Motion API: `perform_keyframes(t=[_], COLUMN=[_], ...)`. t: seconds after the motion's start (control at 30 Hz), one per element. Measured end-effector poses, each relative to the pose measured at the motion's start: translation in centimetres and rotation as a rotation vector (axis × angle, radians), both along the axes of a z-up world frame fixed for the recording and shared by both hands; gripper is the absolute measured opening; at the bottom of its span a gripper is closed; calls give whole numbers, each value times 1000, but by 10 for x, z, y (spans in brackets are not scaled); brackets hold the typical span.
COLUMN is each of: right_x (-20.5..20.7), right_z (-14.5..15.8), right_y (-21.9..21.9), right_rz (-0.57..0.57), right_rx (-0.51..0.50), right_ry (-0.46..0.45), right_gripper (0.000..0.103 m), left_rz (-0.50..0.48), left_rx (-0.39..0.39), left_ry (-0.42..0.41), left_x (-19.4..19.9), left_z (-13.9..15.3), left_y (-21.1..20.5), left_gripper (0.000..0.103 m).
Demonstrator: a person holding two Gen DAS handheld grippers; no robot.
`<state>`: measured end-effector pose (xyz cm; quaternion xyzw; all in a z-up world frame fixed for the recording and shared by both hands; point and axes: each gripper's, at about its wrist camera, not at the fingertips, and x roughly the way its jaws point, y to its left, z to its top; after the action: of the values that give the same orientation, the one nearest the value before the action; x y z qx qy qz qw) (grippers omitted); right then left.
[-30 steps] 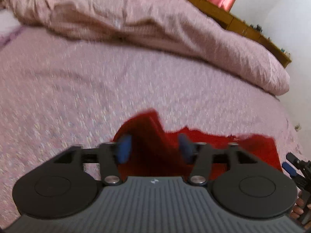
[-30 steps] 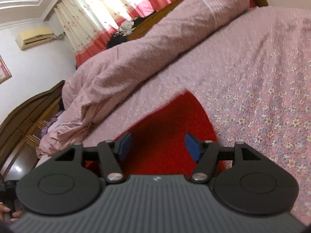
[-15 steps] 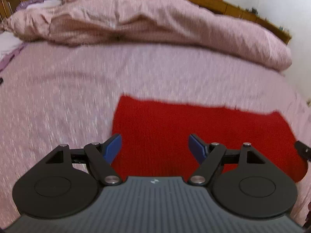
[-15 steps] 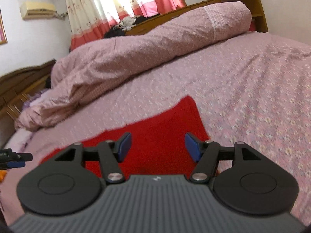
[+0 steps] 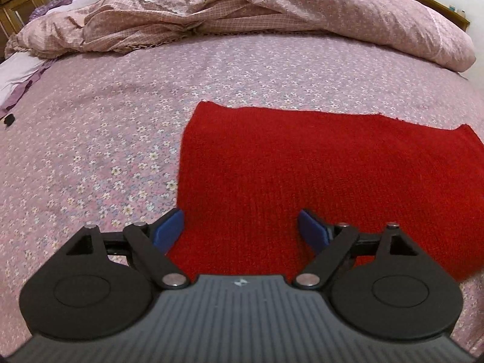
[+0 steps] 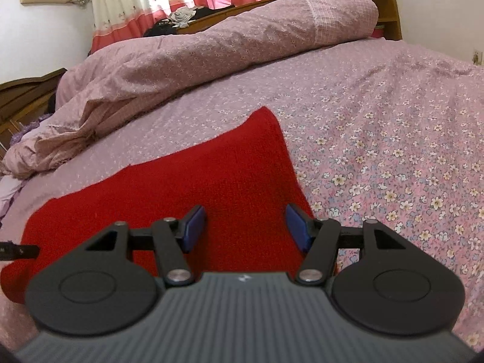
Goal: Fold small clothes
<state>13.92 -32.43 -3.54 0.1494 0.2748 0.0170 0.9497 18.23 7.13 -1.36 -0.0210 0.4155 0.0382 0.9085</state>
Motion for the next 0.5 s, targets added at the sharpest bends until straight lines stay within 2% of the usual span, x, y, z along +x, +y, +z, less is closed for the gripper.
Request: perform_keyframes(t=[0.23,0.37,0.5], right_x=[-21,-38,-53], right_z=[16,24,27], right_y=[-6,-7,-8], right_rz=[-49,-65,-99], right_rx=[78,110,133], right_ry=[-14,-22,-4], right_gripper=[62,68,70], left_rz=[30,37,40], left_rx=[23,11,3], left_ry=[1,2,6], left_x=[-26,-39,-49], left_z=[12,17,21], left_y=[1,0,-1], left_gripper=[90,91,92])
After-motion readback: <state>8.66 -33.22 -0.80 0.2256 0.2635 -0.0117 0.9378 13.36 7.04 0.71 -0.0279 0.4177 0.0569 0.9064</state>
